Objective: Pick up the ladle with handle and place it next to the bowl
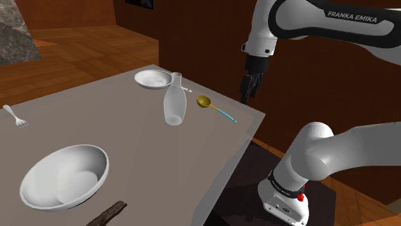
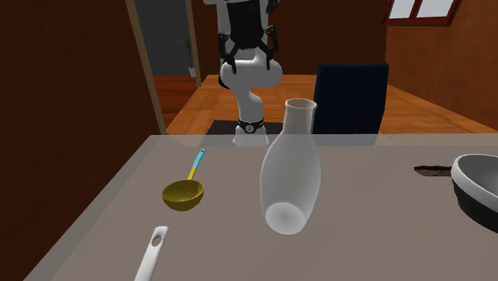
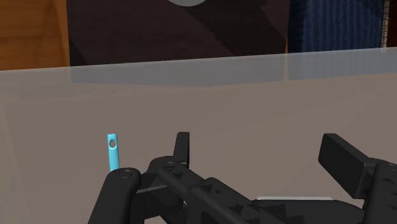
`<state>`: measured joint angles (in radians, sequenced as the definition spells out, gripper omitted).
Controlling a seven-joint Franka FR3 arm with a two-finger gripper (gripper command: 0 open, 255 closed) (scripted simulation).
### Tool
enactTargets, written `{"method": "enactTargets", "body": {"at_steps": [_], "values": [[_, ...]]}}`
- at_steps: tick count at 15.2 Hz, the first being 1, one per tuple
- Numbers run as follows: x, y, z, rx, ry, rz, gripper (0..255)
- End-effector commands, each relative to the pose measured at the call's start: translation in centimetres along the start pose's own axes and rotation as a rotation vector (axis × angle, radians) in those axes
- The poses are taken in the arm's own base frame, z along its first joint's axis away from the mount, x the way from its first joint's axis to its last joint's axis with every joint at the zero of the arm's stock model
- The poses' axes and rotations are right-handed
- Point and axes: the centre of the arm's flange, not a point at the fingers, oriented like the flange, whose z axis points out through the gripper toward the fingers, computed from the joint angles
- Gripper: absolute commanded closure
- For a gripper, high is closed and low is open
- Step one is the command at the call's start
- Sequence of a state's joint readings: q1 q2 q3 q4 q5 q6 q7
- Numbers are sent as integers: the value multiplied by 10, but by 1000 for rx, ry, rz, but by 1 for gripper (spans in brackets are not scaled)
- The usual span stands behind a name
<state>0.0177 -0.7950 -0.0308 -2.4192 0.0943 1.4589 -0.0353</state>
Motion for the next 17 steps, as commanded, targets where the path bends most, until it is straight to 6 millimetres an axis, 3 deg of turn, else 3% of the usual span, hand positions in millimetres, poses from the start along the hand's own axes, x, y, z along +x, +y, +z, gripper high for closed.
{"method": "enactTargets", "body": {"at_steps": [1,17], "values": [[0,0,0,0,0,0,0],[135,120,104,-35,-5,-65,0]]}}
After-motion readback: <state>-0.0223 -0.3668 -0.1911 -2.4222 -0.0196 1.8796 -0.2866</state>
